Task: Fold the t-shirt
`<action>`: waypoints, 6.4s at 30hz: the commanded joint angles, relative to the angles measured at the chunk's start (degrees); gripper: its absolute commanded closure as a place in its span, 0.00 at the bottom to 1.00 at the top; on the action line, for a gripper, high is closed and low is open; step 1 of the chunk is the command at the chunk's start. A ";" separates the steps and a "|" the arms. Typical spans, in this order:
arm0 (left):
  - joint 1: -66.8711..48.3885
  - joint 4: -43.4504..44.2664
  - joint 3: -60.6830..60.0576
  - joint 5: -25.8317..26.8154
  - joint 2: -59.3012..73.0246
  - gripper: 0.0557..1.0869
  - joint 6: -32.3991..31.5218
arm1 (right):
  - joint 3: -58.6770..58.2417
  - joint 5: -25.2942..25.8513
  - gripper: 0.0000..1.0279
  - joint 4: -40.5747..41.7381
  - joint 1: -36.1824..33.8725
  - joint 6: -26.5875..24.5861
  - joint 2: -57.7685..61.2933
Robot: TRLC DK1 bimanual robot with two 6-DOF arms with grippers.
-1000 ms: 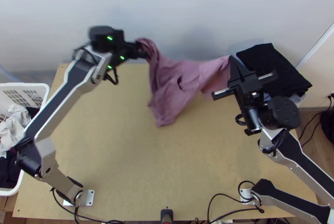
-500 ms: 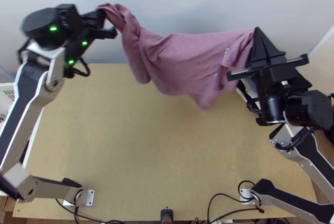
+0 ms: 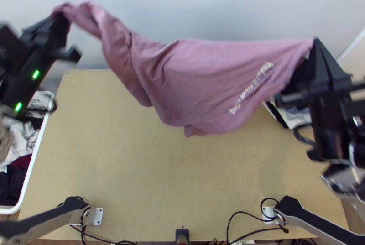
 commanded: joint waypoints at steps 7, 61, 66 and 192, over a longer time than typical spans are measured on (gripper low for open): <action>0.25 -5.26 -28.20 2.33 -16.54 0.97 0.17 | -11.14 0.29 0.97 -12.78 4.49 2.94 -10.87; 8.42 20.49 -38.31 23.60 23.63 0.97 -13.19 | -16.67 -16.49 0.97 -18.84 -14.06 39.85 19.71; 8.51 20.58 -46.84 23.77 16.77 0.97 -12.58 | -24.06 -18.43 0.97 -26.49 -13.79 43.54 12.77; 11.76 15.04 -49.65 22.28 11.32 0.97 -11.17 | -12.63 -29.94 0.75 -60.85 -15.02 85.82 37.64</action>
